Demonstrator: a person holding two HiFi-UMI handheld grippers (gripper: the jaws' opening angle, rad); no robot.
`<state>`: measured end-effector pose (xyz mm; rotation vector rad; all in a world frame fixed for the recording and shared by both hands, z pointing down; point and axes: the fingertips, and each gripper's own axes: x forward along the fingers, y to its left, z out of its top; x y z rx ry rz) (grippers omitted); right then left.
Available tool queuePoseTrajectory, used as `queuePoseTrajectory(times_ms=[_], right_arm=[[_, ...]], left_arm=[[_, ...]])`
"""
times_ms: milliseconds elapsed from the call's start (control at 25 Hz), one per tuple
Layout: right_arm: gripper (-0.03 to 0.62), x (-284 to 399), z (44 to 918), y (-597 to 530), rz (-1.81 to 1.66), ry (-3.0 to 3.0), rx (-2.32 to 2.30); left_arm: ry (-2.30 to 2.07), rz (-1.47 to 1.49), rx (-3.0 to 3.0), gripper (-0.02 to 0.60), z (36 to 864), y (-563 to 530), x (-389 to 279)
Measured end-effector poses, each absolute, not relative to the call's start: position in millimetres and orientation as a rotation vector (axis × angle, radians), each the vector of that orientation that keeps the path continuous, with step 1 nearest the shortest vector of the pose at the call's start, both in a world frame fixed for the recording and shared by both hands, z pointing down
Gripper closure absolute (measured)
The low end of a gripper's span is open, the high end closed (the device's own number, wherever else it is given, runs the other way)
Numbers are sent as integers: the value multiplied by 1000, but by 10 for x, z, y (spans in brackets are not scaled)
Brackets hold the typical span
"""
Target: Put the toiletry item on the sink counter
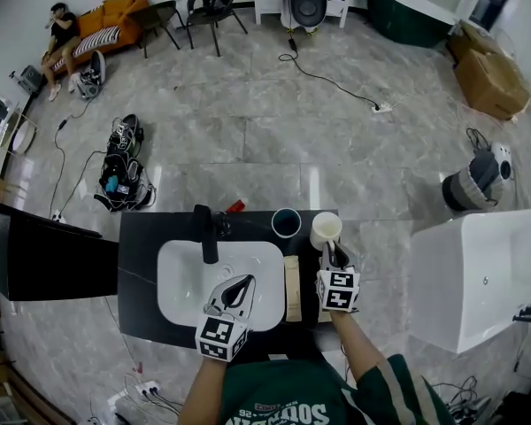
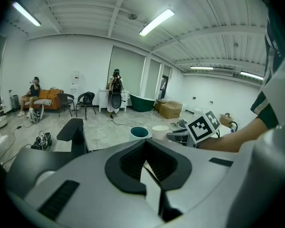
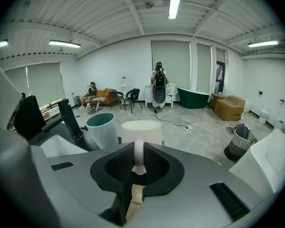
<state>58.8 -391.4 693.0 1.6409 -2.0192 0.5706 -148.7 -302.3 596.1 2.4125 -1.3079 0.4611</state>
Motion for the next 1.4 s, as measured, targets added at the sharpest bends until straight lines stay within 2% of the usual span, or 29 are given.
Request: queuePoseTrajectory(times_ms=[1400], right_arm=[[519, 581, 7459, -4160, 698, -1866, 1695]], left_arm=[[-1355, 473, 2300, 571, 6169, -2927, -1780]])
